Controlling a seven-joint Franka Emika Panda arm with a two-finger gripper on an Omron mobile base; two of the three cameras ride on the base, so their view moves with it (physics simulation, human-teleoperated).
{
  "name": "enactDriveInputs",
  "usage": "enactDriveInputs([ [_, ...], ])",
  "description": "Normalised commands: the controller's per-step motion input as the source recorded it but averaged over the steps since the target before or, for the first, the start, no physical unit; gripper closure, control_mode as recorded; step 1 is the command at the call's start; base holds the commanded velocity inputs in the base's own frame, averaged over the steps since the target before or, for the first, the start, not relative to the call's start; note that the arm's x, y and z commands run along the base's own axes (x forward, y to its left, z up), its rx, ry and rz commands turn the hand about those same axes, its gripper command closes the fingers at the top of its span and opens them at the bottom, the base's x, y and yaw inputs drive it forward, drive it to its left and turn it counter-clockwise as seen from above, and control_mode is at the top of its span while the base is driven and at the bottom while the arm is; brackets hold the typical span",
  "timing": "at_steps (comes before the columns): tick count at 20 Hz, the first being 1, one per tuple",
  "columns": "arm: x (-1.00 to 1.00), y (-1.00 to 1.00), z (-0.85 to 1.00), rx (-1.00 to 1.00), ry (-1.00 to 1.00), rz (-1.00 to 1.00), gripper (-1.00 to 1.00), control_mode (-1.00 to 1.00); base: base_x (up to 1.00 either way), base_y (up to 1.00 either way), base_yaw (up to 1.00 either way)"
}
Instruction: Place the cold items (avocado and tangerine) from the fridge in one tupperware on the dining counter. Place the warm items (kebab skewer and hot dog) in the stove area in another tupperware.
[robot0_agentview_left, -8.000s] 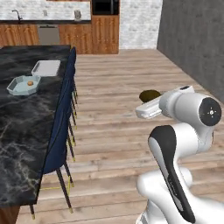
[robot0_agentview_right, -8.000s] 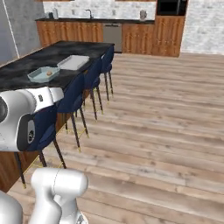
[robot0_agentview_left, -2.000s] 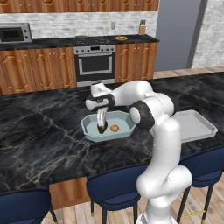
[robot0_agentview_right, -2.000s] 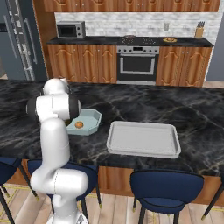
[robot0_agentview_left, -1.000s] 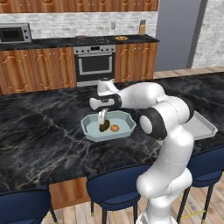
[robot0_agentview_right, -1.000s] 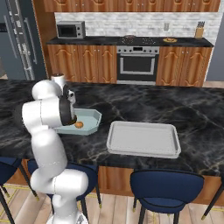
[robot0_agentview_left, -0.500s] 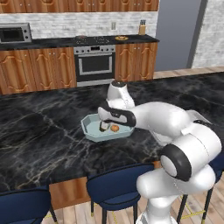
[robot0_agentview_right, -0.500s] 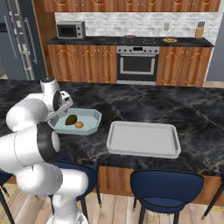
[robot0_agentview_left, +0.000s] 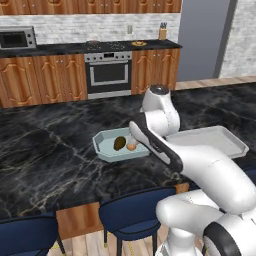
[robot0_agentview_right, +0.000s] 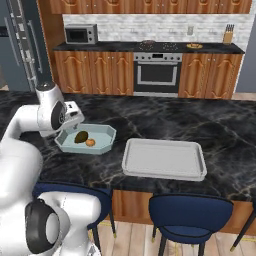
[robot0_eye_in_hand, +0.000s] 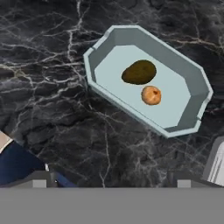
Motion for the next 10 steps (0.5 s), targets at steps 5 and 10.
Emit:
enactDriveInputs([
  [5,-0.97,-0.5,0.38,0.17,0.0,-0.17,-1.0,-1.0,0.0,0.0,0.0],
  [10,-1.0,-0.46,0.09,0.28,-0.05,-0.2,-1.0,-1.0,0.0,0.0,0.0],
])
